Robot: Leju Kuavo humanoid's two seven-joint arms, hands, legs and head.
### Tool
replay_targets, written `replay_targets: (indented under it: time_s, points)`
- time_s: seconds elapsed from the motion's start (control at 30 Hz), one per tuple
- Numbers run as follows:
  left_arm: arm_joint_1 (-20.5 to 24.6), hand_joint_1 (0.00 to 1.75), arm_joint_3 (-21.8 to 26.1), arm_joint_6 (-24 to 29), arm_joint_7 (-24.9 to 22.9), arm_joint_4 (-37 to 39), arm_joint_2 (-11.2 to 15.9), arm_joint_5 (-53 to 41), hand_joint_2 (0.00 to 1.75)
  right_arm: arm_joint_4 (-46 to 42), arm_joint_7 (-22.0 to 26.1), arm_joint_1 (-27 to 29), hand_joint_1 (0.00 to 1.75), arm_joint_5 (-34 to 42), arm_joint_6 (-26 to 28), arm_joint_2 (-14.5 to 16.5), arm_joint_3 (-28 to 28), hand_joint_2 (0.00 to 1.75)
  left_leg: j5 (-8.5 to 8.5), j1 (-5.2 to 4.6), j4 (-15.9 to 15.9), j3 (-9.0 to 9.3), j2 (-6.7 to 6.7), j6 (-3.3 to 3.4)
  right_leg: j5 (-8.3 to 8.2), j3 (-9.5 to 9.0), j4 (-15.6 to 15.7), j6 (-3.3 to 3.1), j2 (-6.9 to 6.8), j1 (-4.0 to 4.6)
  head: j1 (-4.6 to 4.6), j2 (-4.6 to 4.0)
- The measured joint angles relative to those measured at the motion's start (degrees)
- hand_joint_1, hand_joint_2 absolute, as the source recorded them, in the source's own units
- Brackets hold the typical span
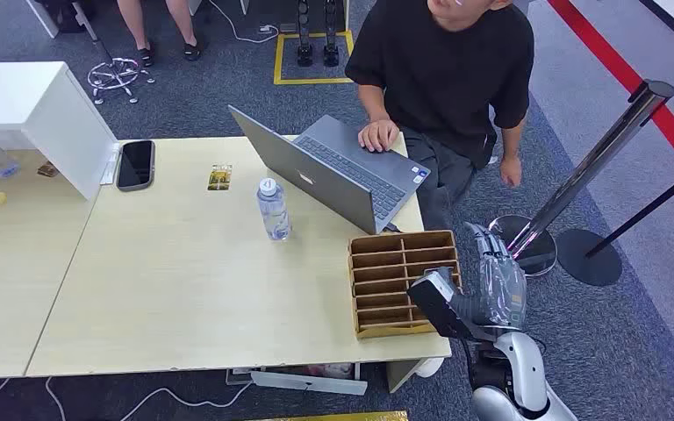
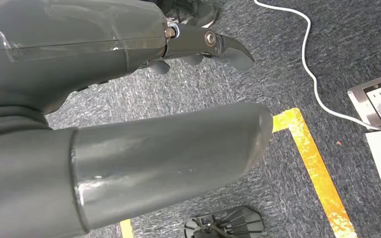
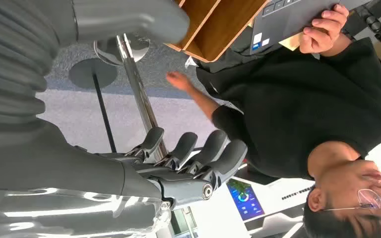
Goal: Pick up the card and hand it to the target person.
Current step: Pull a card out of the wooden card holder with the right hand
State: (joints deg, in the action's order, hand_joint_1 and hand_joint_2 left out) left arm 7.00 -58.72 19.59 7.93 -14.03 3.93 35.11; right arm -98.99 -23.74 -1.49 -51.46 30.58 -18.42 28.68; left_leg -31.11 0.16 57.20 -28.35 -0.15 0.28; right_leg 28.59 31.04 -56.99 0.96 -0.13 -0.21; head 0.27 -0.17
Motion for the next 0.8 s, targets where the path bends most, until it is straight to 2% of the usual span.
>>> replay_targets:
  time_s: [0.2, 0.3, 0.8]
  points:
    - [0.57, 0.0, -0.03, -0.87, -1.1, 0.0, -0.04, -0.98, 0.0, 2.03, -3.02, -0.67, 1.09, -4.71, -6.35, -0.4, 0.84, 1.75, 0.0, 0.0, 0.0, -0.01, -0.03, 0.0, 0.0, 0.0, 0.0, 0.0, -0.03, 0.0, 0.0, 0.0]
    - [0.84, 0.0, -0.03, -0.93, -1.27, 0.0, -0.04, -1.13, 0.0, 3.33, -3.13, -0.9, 1.1, -5.02, -6.46, -0.53, 1.2, 1.75, 0.0, 0.0, 0.0, -0.01, -0.03, 0.0, 0.0, 0.0, 0.0, 0.0, -0.02, 0.0, -0.01, 0.0]
    - [1.03, 0.0, -0.06, -0.93, -1.27, 0.0, -0.04, -1.35, 0.0, 6.45, -3.91, -2.04, 0.86, -4.99, -7.47, -1.48, 3.12, 1.75, 0.0, 0.0, 0.0, -0.01, -0.03, 0.0, 0.0, 0.01, 0.0, 0.0, -0.01, 0.0, -0.01, 0.0]
